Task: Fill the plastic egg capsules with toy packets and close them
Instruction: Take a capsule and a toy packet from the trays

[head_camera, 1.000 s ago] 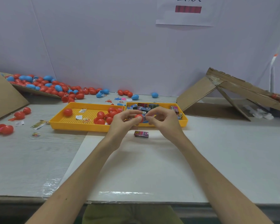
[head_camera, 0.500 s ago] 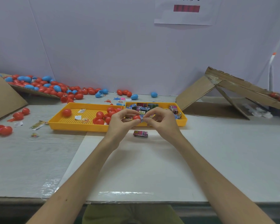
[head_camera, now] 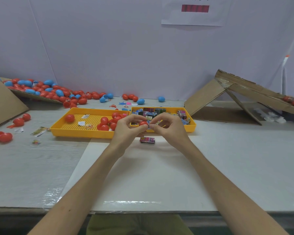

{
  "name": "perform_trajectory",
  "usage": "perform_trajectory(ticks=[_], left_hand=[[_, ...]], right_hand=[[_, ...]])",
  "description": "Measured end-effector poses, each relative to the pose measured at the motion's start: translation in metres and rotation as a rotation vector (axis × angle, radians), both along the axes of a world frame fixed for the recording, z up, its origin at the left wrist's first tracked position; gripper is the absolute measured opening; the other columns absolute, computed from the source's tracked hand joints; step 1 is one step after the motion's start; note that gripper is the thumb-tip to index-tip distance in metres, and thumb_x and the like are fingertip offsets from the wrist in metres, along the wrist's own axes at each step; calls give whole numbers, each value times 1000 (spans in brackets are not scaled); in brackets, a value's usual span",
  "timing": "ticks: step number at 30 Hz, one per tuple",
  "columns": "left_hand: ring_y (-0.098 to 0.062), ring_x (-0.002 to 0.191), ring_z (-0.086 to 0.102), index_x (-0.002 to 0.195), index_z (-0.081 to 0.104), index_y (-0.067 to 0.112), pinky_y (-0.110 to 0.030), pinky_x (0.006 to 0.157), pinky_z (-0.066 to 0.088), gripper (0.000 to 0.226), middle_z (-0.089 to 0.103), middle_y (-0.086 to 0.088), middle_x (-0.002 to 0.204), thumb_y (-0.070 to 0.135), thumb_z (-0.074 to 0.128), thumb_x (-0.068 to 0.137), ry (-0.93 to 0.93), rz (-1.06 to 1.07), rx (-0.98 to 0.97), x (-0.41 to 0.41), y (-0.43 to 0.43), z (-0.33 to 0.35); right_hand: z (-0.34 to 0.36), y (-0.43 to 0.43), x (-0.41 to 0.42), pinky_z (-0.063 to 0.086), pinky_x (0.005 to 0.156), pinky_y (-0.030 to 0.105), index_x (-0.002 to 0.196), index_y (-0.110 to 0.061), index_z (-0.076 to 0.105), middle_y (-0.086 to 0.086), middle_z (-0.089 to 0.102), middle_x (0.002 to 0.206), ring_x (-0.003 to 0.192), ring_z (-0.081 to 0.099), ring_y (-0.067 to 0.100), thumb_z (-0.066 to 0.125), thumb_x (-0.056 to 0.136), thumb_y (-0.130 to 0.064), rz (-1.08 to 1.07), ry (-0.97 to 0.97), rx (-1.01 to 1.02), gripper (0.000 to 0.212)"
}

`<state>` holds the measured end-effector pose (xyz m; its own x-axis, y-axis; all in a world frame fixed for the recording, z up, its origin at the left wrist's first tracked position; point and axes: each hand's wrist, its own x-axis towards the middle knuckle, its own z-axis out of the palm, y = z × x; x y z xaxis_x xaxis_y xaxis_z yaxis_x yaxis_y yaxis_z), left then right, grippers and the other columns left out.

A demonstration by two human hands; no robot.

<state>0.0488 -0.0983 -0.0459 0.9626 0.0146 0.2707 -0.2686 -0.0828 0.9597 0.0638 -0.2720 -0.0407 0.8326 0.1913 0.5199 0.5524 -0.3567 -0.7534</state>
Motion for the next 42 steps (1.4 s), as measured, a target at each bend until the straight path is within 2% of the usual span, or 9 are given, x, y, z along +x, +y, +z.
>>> perform_trajectory(ticks=[13,20,24,31,37,42], left_hand=[[-12,74,75,98,71,25,-21,63,59,19,68,-1,99,15,80,85,18,-8,53,2,0,-1],[-19,78,76,98,72,23,-23,65,59,18,68,-6,103,12,80,86,24,-38,-23,-1,1,0],[-21,77,76,95,74,24,-23,65,59,18,69,-5,103,10,80,85,5,-32,-49,-1,2,1],[-10,76,73,94,73,28,-19,60,56,21,70,2,101,10,79,86,-19,7,19,2,2,-2],[-10,74,73,95,72,29,-20,60,56,22,70,3,101,11,79,86,-30,6,54,2,2,-2],[-10,83,75,98,73,30,-21,64,58,21,69,2,105,13,79,87,-15,-34,26,0,1,-1]], right_hand=[[-5,3,1,48,64,16,84,-14,75,-5,68,87,75,66,10,80,83,-9,-10,-33,-16,7],[-6,2,2,59,70,34,83,-24,73,-9,72,87,75,69,15,79,85,-14,-33,21,-22,12],[-4,0,2,57,69,30,82,-23,73,-13,71,85,72,68,12,77,85,-12,-57,13,1,13],[-4,3,0,50,65,17,84,-16,75,-9,69,88,73,64,6,78,85,-10,-49,-30,-12,7],[-3,4,0,50,64,16,84,-18,75,-10,68,87,72,64,6,79,84,-10,-37,-41,-18,9],[-4,3,0,49,63,15,84,-20,74,-13,67,87,74,65,5,80,84,-12,-36,-39,-25,10]])
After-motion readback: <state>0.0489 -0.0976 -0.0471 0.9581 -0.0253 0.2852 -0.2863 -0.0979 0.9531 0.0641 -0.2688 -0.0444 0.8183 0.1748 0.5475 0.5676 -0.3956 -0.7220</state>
